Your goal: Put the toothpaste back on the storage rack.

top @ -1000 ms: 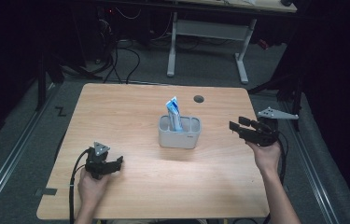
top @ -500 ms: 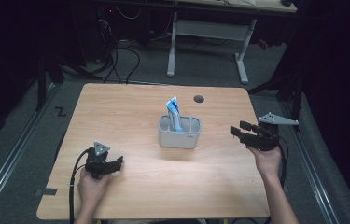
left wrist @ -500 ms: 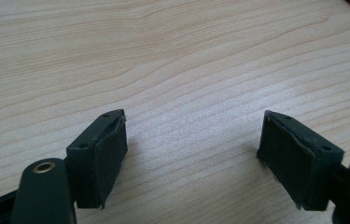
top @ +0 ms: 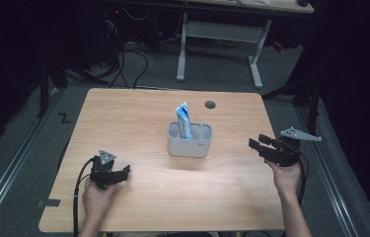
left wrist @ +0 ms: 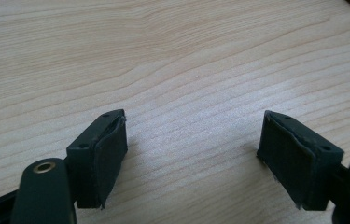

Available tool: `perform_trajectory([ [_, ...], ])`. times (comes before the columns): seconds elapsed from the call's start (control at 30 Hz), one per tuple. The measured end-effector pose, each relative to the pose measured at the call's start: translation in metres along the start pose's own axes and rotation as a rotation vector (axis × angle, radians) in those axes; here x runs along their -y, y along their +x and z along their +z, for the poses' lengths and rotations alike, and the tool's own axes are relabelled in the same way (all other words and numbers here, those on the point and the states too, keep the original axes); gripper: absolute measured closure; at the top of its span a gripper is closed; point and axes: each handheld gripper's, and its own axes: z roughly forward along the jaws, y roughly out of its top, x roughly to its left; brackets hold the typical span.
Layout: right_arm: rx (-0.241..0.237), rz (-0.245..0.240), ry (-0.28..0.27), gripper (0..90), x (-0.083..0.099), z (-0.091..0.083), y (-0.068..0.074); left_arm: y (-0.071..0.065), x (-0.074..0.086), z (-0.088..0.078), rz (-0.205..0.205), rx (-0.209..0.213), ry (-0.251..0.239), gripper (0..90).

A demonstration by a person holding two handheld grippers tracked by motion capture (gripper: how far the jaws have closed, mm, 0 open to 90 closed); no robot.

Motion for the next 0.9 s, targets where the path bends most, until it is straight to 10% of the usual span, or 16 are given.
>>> perform_trajectory([
  [0.9,0.018,0.059,0.041,46.9,0.032,0.000,-0.006,0.000,0.000,0.000,0.000,-0.002,0.001,23.9],
])
